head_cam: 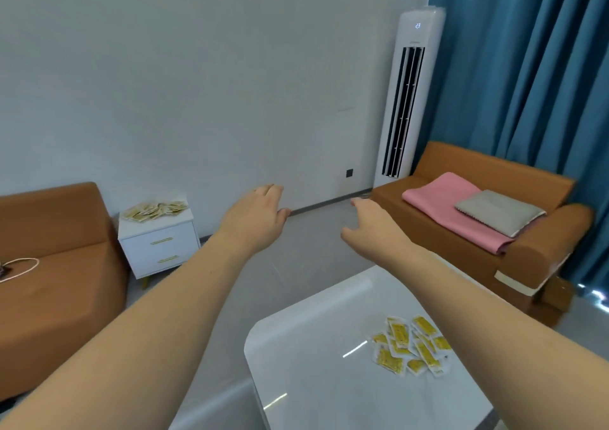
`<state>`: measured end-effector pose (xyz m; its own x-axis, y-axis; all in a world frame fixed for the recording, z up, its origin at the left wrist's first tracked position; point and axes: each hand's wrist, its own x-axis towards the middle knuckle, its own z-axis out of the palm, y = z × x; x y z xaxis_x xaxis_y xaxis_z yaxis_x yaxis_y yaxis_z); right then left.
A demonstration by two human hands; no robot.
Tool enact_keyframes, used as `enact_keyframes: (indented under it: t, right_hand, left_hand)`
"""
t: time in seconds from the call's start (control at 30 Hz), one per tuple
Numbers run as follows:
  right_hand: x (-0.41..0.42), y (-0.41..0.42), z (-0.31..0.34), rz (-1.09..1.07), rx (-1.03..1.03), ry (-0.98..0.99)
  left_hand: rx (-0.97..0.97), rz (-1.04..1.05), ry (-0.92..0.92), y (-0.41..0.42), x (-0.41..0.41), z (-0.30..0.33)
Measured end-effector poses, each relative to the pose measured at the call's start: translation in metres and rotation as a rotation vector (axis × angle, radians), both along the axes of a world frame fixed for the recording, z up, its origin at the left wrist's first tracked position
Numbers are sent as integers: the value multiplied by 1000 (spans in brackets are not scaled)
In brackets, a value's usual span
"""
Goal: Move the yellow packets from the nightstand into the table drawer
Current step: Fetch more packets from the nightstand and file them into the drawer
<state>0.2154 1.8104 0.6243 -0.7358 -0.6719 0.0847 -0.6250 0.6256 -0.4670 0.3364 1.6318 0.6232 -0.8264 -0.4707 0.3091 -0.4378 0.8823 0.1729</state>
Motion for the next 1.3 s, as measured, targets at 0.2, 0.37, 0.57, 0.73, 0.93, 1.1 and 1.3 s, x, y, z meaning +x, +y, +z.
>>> enact_keyframes:
  t: [0.2,0.37,0.57,0.73,0.93,1.1,1.3]
  right_hand:
    - [55,-152,1,42,-56,-25]
    - [90,-269,15,32,-97,-32]
    - [86,-387,10,35,-97,-37]
    - [55,-500,-7,34,-108,-52]
    - [8,-651,-9,65,-110,-132]
    - [-2,-795,-17,135,-102,-169]
    - [-11,-971,-39,153,-97,-180]
  left_hand:
    - [5,-15,14,-146,56,7]
    - [-7,-42,34,-264,93,32]
    - [33,-39,32,-384,87,24]
    - [6,-53,14,-494,57,11]
    - [-13,24,-8,-647,28,23]
    - [5,81,1,-784,21,15]
    - [98,140,-20,-956,17,-17]
